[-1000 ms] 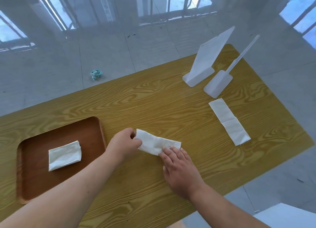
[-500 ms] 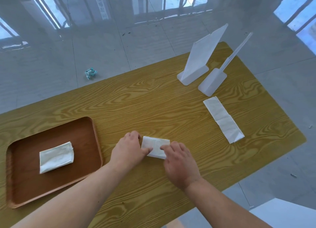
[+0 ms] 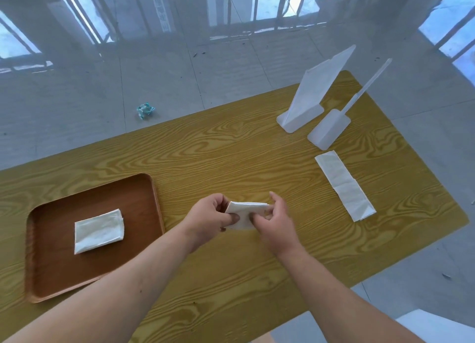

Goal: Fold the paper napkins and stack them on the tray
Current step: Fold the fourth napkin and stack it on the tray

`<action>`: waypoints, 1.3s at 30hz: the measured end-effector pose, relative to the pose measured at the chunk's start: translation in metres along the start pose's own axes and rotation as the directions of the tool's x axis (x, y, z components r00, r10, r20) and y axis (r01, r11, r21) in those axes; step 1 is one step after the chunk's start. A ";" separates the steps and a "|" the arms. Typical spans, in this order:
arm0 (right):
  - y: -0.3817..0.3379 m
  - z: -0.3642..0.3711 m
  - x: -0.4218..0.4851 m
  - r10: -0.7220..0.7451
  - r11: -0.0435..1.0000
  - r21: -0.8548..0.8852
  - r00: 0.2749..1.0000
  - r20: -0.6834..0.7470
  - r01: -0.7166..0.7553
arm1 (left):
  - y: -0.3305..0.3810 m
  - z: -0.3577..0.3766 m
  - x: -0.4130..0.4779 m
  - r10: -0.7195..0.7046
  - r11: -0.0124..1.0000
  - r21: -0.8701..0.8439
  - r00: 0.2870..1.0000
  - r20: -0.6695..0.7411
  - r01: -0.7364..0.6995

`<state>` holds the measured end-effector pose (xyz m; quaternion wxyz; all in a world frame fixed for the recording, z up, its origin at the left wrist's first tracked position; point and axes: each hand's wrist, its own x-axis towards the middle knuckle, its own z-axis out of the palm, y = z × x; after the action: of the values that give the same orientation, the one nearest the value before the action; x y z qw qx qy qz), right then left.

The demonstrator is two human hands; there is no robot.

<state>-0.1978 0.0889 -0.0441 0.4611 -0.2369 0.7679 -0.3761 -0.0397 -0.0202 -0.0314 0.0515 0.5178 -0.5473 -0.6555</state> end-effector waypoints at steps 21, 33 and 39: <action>-0.084 0.233 0.004 0.053 0.911 -0.392 0.907 0.418 0.128 | -0.132 -0.231 -0.078 -0.072 0.984 0.097 0.833 -0.549 0.149; -0.107 0.282 0.005 -0.032 0.622 -0.670 0.868 0.496 0.406 | -0.158 -0.268 -0.080 -0.057 0.908 0.289 0.773 -0.632 0.303; -0.102 0.288 0.008 -0.057 0.532 -0.724 0.872 0.487 0.439 | -0.159 -0.266 -0.081 -0.013 0.887 0.351 0.777 -0.630 0.299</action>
<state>0.0562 -0.0820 -0.0506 0.3869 -0.6041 0.6965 0.0160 0.2720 -0.0827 -0.0679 0.0535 0.7442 -0.5858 -0.3164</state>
